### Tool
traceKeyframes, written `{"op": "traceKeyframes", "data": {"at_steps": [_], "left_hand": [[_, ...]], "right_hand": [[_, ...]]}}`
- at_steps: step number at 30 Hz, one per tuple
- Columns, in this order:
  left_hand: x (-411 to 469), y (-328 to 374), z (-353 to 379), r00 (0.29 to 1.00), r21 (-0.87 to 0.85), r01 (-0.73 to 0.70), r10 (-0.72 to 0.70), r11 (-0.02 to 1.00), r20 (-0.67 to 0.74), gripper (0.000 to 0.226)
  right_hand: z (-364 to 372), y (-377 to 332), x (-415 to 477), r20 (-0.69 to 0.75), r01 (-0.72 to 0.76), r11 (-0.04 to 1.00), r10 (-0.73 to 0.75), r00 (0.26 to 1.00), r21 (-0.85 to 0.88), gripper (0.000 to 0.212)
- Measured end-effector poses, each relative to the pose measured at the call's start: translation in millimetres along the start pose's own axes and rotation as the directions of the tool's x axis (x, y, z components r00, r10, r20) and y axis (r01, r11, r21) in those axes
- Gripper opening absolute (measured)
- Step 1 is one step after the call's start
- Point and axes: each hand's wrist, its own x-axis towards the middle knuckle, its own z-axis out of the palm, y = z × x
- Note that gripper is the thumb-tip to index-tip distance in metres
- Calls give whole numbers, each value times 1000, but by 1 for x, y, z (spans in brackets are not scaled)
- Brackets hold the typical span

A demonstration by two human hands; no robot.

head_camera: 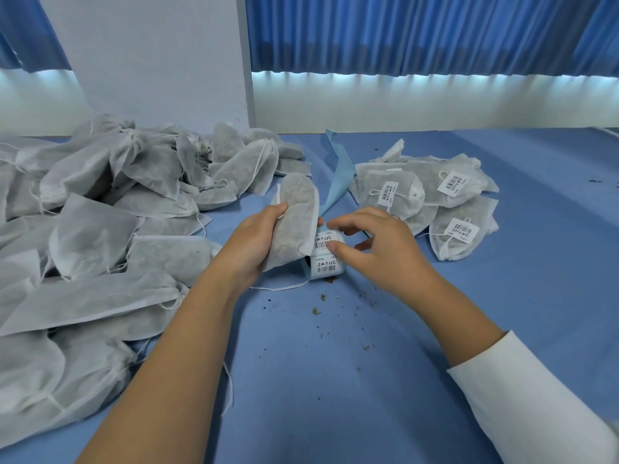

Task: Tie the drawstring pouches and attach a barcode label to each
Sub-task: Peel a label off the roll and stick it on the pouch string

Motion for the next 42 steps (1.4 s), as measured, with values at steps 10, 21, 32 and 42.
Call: {"op": "traceKeyframes", "data": {"at_steps": [10,21,32,42], "left_hand": [[-6,11,6,999,88,-11,14,996,-36,58],[-5,8,4,999,42,-1,3,999,-51,48],[-1,5,5,997,84,32,-26,996,-73,55],[-3,5,4,997,35,18,-16,999,-74,56]], "right_hand": [[-1,-6,-5,-97,15,1000,-15,995,1,19],[-1,-9,-9,-178,81,992,-98,979,-101,11],[-2,-14,-10,13,28,997,-29,999,69,15],[-9,-16,0,-209,-129,722,359,910,679,17]]}}
